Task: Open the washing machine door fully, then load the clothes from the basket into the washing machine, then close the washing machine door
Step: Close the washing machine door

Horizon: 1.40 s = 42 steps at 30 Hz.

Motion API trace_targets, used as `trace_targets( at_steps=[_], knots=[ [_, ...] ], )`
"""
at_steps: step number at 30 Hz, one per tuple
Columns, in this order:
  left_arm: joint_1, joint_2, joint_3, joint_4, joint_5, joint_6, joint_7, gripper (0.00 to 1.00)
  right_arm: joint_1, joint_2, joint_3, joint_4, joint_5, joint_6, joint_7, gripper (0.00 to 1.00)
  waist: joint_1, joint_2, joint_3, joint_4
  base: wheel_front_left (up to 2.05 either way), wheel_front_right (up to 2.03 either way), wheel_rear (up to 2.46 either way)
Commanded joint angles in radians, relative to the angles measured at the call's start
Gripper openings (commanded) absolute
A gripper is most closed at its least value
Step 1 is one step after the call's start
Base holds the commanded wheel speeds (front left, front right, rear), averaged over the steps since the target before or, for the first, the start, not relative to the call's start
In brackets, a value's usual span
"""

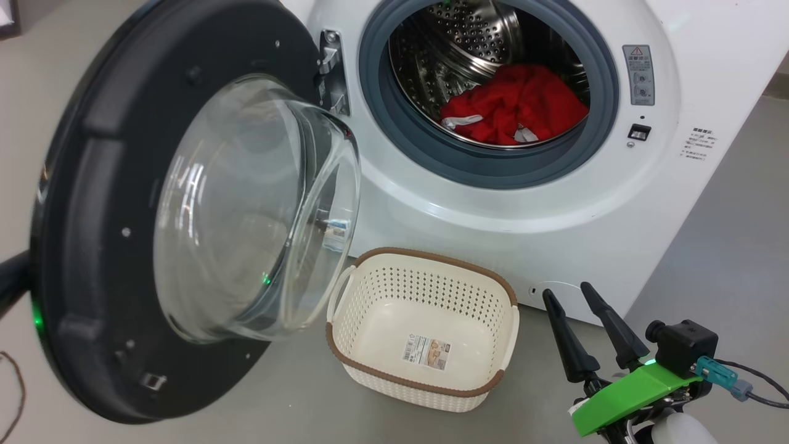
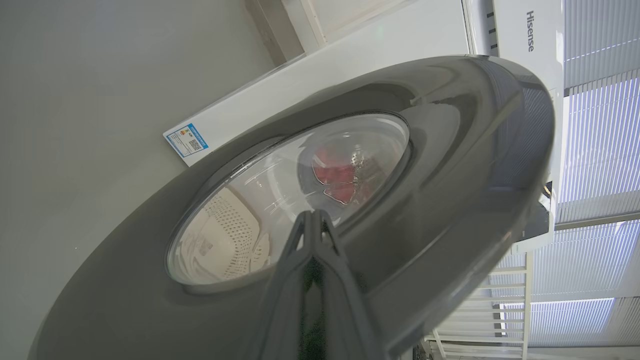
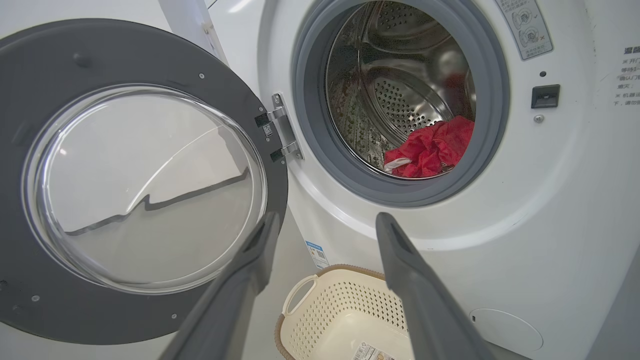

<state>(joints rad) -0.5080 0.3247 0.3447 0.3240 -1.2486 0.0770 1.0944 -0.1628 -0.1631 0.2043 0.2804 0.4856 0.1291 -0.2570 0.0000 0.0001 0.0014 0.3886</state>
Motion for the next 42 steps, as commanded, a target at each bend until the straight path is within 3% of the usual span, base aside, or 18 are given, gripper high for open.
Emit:
trace_targets(
  at_steps=[1, 17, 42],
  knots=[
    [-0.007, 0.032, 0.011, -0.046, -0.013, 0.005, 0.020, 0.00, -0.007, -0.002, 0.021, -0.022, 0.001, 0.002, -0.005, 1.00, 0.0000, -0.0001, 0.001, -0.002, 0.00, 0.00, 0.00],
    [0.058, -0.031, -0.030, -0.251, -0.042, 0.063, 0.086, 0.00, -0.014, -0.003, 0.010, -0.020, 0.001, 0.002, -0.005, 1.00, 0.0000, -0.0001, 0.014, -0.012, 0.00, 0.00, 0.00],
    [0.052, -0.018, -0.001, -0.248, -0.018, 0.044, 0.031, 0.00, -0.001, 0.000, 0.005, -0.020, 0.004, 0.002, -0.005, 1.00, 0.0000, -0.0001, -0.005, 0.004, 0.00, 0.00, 0.00]
  ],
)
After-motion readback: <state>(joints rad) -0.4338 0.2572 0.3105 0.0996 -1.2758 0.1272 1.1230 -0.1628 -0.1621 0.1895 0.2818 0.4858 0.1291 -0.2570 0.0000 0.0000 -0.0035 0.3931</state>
